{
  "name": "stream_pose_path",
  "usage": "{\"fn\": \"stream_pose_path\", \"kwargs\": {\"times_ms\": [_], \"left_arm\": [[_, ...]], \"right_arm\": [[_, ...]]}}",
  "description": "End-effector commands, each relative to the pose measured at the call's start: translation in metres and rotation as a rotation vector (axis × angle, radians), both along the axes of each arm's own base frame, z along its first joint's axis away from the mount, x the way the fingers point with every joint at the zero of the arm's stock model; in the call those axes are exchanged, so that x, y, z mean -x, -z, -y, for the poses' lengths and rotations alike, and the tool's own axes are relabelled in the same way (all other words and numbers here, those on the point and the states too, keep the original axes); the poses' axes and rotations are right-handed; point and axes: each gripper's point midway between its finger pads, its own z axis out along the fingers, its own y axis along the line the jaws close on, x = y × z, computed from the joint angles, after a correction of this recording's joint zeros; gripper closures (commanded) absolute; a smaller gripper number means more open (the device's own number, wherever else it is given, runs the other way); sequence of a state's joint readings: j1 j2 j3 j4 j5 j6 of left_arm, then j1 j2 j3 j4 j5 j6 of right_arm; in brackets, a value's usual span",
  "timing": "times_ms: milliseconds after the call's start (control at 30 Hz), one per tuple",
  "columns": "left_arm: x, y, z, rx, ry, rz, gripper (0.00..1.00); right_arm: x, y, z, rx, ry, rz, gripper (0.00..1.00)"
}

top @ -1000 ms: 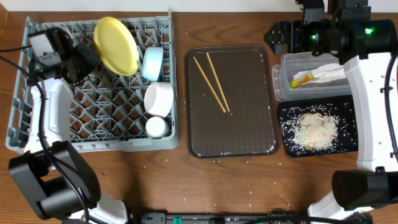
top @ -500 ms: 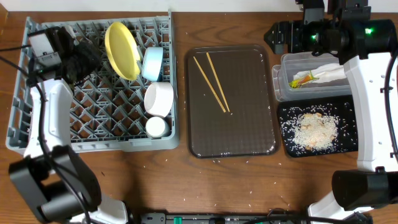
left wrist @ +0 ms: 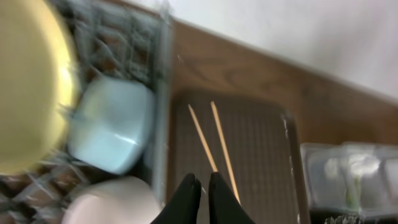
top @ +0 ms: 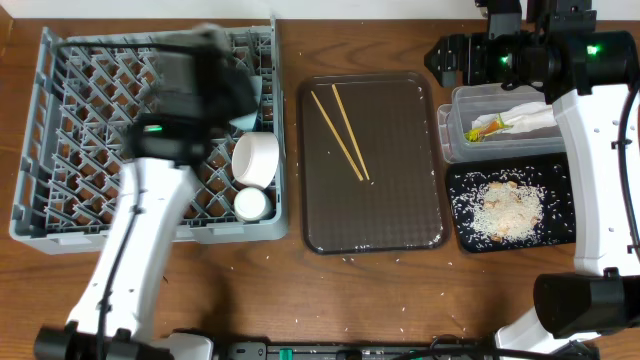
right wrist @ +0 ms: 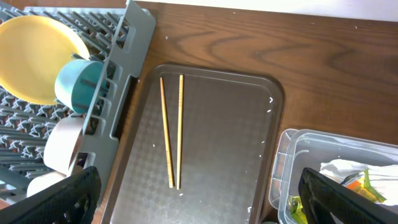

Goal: Sort waste into correct bins and load items into the dishwasher
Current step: 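Move the left gripper to the chopsticks and grasp one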

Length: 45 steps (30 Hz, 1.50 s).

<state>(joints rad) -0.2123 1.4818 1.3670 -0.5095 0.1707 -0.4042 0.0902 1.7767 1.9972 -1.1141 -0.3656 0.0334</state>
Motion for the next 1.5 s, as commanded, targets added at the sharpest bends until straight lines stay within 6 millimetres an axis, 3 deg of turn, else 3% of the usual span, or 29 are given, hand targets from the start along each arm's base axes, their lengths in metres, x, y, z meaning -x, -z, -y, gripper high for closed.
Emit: {"fn": "stream_pose_path", "kwargs": {"times_ms": [0,133,233,333,467,567,633,800,933,1167,1367,1467], "left_arm": [[0.002,0.033,0.033,-0.135,-0.087,-0.041,0.91],[0.011,0.071,0.083,-0.158,-0.04,-0.112,0.91],[0.014,0.099,0.106,-0.165,-0.011,-0.195,0.87],[0.014,0.114,0.12,-0.161,0.033,-0.284,0.87],[0.006,0.111,0.127,-0.187,0.045,-0.341,0.83],[-0.001,0.109,0.134,-0.196,0.061,-0.362,0.75],[-0.005,0.118,0.137,-0.192,0.06,-0.381,0.69],[0.003,0.169,0.143,-0.188,0.071,-0.518,0.6],[0.005,0.19,0.142,-0.199,0.047,-0.564,0.6],[0.005,0.197,0.142,-0.197,0.019,-0.578,0.64],[0.007,0.219,0.143,-0.2,-0.008,-0.612,0.64],[0.008,0.23,0.143,-0.2,-0.029,-0.635,0.7]], "right_arm": [[0.001,-0.005,-0.003,-0.001,-0.004,0.01,0.01],[0.001,-0.005,-0.003,0.0,-0.005,0.01,0.01],[0.001,-0.004,-0.003,-0.001,-0.004,0.01,0.01],[0.001,-0.005,-0.003,-0.001,-0.005,0.01,0.01],[0.001,-0.004,-0.003,0.0,-0.005,0.01,0.01],[0.001,-0.004,-0.003,0.0,-0.005,0.01,0.01],[0.001,-0.004,-0.003,0.0,-0.005,0.01,0.01],[0.001,-0.004,-0.003,-0.001,-0.005,0.01,0.01],[0.001,-0.004,-0.003,-0.001,-0.004,0.01,0.01],[0.001,-0.004,-0.003,-0.001,-0.005,0.01,0.01],[0.001,-0.004,-0.004,0.0,-0.006,0.009,0.01],[0.001,-0.004,-0.004,0.0,-0.006,0.01,0.01]]}}
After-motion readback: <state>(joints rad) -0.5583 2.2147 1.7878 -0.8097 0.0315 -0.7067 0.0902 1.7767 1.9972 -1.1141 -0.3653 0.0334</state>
